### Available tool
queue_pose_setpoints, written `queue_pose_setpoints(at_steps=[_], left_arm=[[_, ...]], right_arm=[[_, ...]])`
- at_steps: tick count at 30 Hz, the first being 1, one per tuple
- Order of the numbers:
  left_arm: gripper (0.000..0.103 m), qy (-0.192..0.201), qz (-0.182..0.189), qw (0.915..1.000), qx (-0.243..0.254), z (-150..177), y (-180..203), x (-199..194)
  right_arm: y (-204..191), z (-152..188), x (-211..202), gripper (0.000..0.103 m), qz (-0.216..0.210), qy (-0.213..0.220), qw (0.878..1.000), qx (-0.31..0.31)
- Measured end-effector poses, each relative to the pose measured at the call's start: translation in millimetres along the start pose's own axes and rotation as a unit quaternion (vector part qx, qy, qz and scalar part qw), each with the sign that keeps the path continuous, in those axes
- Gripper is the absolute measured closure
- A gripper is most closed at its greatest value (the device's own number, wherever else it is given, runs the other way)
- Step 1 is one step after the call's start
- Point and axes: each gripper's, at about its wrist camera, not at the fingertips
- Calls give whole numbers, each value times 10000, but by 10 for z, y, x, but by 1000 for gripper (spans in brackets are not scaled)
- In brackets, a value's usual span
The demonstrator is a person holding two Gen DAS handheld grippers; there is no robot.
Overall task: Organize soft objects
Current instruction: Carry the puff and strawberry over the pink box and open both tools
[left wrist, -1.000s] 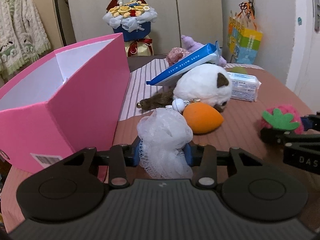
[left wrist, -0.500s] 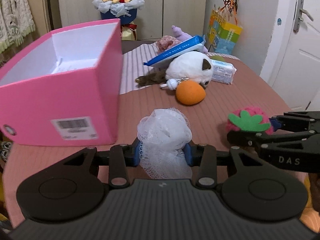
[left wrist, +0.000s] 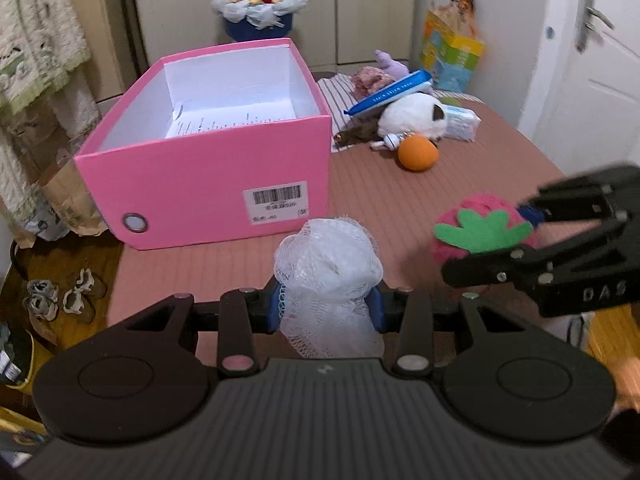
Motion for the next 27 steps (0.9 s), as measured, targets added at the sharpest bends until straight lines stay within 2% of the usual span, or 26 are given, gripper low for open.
queue_pose_setpoints(at_steps=[2,6,11,14,21,25,27], left_arm=[[63,-55,62,10000,20,-47,-91,-104],[63,-49,147,9999,-19,-217,-290,-273],[63,49,112,9999,-75,-536,-523,-342],[63,87,92,9999,-86,-784,-639,-256],[63,118,-208,9997,32,-1325,-844,262],[63,-316,-149,9994,5,-1514,-982,777],[64,-525,-227,9984,11,-1549,-1047,1010]], right_arm=[[-132,-111,-5,54,-186,-111,9996,-159],[-344,-337,10,54,-251,-149,9981,-549],[-432,-663,70,54,-304,37,9958,-860],[-384,-889,175,54,-249,193,9946,-993],[-186,-1514,651,54,-103,176,9891,-1455],[-59,-1703,1021,54,-182,-99,9845,-1740],[-18,-1763,1232,54,-89,-216,9814,-1908]])
Point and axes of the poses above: each gripper's, at about its wrist camera, not at the fingertips, and x roughly the way its jaws point, y to its right, z to its underside, and after that the axes turned 7 degrees about y, right-handed
